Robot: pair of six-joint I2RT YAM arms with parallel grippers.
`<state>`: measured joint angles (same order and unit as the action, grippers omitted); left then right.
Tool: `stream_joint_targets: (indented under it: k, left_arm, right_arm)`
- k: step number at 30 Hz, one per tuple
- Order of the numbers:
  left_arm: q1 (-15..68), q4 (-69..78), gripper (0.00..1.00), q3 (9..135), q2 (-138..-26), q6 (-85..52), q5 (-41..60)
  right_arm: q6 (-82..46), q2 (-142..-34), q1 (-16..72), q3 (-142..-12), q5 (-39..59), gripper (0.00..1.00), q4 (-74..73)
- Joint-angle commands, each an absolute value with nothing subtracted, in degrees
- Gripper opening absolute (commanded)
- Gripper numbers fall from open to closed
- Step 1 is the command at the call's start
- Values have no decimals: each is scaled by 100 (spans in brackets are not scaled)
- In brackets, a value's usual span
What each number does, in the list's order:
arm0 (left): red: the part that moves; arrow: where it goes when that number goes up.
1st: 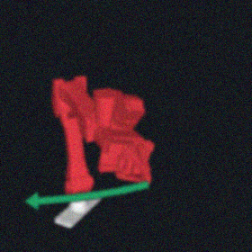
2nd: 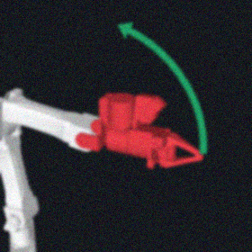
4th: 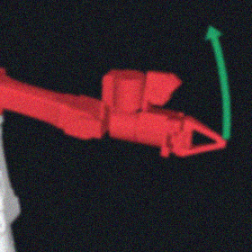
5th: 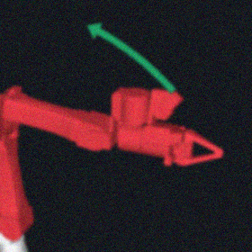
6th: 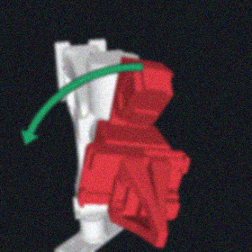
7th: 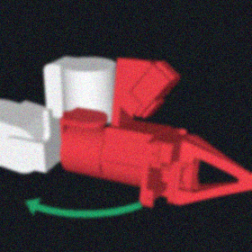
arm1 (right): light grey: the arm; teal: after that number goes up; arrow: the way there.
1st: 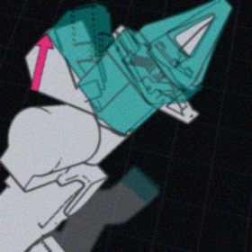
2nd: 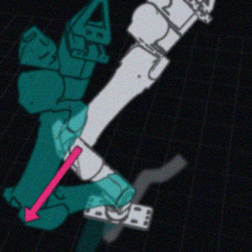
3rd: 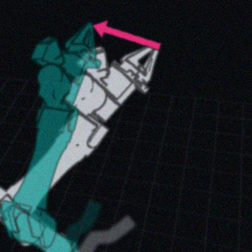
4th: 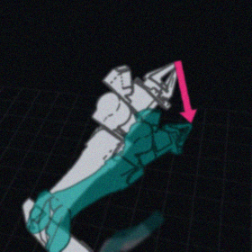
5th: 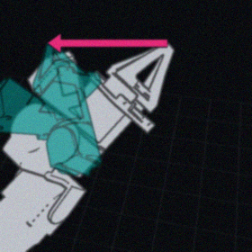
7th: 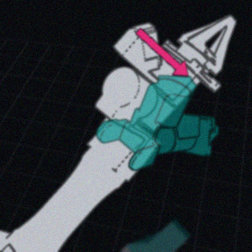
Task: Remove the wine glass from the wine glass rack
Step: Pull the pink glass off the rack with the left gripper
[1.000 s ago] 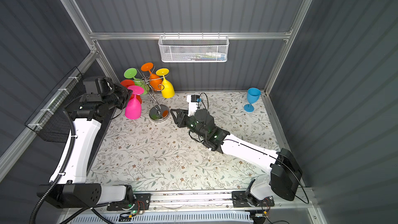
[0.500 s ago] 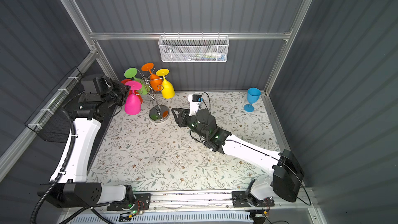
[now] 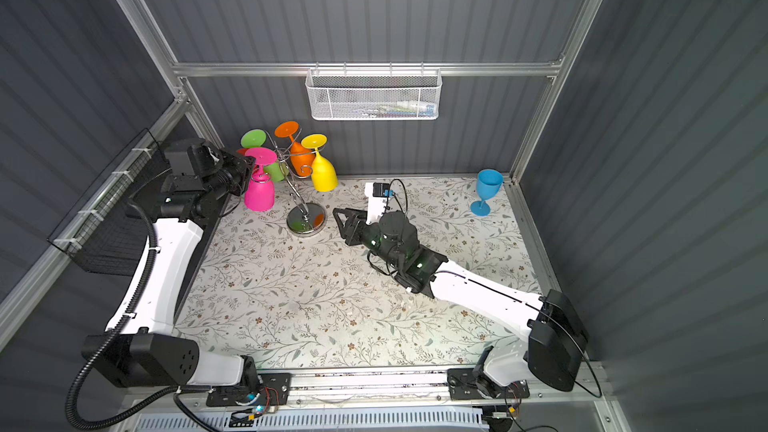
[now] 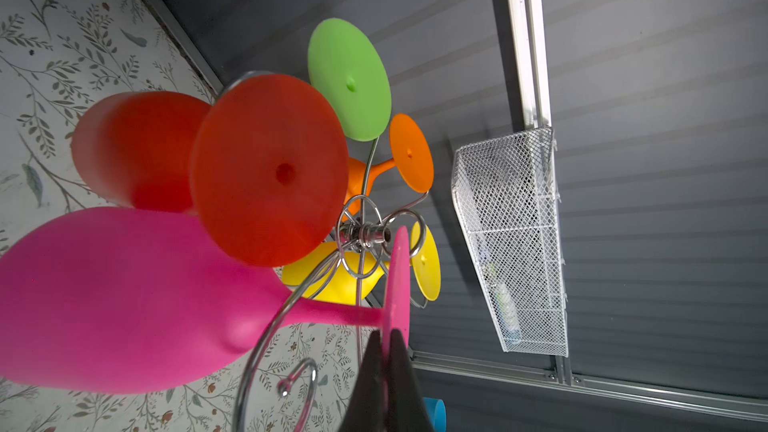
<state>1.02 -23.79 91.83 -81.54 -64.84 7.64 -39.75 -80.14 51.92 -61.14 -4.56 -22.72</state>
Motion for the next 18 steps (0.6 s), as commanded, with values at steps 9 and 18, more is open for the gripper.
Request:
stream_joint_targets:
  k: [9,18]
  left_arm:
    - [75,-1581,0,8977,-8193,-6613,1598]
    - [88,-1440,0,8422,-7710,-6829,2068]
  right_arm:
    - [-3911,-7857,5221,-6040,-485,40,-2365]
    - [-3955,-7840,5221,-6031,-514,40,-2294]
